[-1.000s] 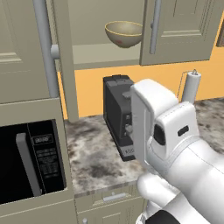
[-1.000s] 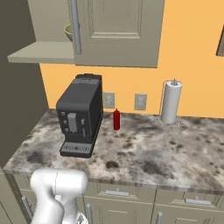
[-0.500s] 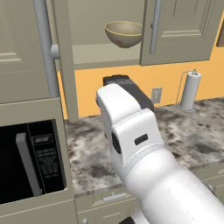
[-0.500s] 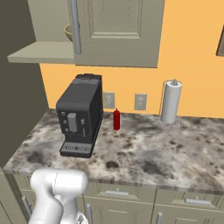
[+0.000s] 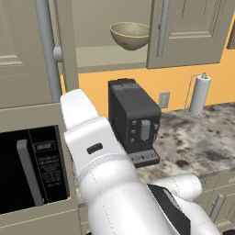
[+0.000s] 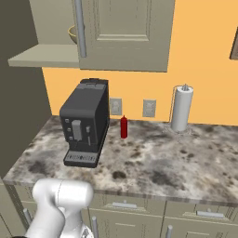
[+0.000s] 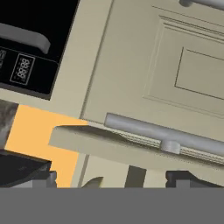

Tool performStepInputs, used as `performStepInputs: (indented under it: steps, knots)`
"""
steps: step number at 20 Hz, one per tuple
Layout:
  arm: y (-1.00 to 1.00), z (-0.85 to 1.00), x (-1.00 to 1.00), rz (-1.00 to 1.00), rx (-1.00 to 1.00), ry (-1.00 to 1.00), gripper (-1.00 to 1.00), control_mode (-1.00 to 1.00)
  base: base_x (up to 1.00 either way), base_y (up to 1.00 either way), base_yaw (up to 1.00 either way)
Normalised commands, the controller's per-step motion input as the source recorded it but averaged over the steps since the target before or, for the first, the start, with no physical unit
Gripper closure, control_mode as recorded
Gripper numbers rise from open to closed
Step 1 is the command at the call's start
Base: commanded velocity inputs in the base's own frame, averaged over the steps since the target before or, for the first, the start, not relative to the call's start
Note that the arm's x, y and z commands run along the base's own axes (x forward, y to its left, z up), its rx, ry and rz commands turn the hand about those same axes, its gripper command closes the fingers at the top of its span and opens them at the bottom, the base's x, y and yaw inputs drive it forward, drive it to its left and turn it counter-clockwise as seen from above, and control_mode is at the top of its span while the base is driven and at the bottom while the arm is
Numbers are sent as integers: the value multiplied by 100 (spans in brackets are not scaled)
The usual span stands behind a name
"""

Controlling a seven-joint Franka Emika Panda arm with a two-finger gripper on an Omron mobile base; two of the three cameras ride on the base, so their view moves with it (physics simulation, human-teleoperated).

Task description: Pick the mug and place it in the sink. Pick the bowl and place it in the open cabinet and then close the cabinet.

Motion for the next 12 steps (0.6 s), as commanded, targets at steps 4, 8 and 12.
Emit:
performStepInputs:
  steps: [4, 8, 12]
  knots:
    - [38, -11, 39, -12, -5, 0, -100, -100, 0, 0, 0]
    - [34, -18, 47, -13, -4, 0, -100, -100, 0, 0, 0]
    - [27, -16, 46, -13, -4, 0, -100, -100, 0, 0, 0]
